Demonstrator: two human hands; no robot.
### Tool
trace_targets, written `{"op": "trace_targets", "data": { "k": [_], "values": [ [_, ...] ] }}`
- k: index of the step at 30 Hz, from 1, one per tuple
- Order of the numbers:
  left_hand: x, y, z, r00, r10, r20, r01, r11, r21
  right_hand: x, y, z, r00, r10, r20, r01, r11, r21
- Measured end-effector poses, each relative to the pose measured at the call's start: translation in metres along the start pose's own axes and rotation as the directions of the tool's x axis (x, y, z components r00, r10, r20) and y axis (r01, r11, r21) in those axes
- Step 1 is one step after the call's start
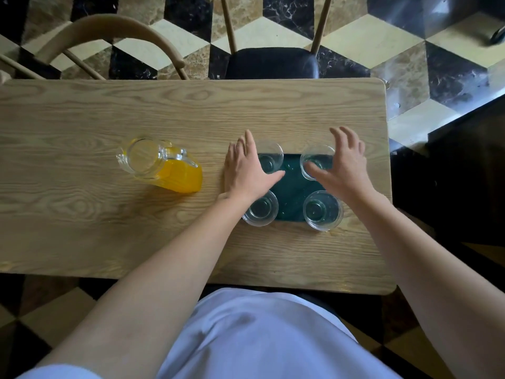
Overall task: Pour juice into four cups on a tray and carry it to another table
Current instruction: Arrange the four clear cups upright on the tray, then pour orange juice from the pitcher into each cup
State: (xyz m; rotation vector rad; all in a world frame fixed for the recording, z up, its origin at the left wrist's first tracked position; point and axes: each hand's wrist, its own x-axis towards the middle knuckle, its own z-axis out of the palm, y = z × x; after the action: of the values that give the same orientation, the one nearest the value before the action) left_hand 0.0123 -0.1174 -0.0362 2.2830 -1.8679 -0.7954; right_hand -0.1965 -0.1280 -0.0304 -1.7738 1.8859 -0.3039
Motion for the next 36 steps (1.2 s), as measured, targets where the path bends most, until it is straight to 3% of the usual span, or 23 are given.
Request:
{"op": "trace_targets", "data": {
  "k": [3,6,14,21,31,34,36],
  "values": [
    [-0.027,-0.005,-0.012,0.955,0.112,-0.274,-0.156,0.977,-0.146,-0.027,-0.001,-0.007,0.964,-0.015,-0.266,0.072,0.976,0.206],
    [-0.065,-0.024,-0.017,0.875,0.173,-0.452,-0.314,0.913,-0.258,-0.058,-0.004,-0.005,0.953,-0.016,-0.304,0.121,0.937,0.328],
    [-0.144,-0.096,0.016,0.936,-0.045,-0.348,-0.121,0.889,-0.441,-0.118,-0.038,0.044,0.983,-0.178,-0.04,0.181,0.922,0.344],
    [-0.139,-0.123,0.001,0.903,-0.302,-0.306,0.079,0.816,-0.572,-0.102,-0.099,0.069,0.955,-0.274,0.117,0.22,0.913,0.343],
    [-0.078,-0.16,-0.066,0.787,-0.533,-0.309,0.101,0.606,-0.789,-0.033,-0.2,0.076,0.933,-0.275,0.231,0.205,0.936,0.286],
    [-0.067,-0.173,-0.068,0.807,-0.525,-0.268,0.068,0.534,-0.843,-0.022,-0.215,0.08,0.911,-0.284,0.298,0.187,0.931,0.314],
    [-0.061,-0.18,-0.069,0.839,-0.503,-0.209,0.067,0.476,-0.877,-0.016,-0.222,0.08,0.891,-0.243,0.383,0.051,0.893,0.448]
  ]
}}
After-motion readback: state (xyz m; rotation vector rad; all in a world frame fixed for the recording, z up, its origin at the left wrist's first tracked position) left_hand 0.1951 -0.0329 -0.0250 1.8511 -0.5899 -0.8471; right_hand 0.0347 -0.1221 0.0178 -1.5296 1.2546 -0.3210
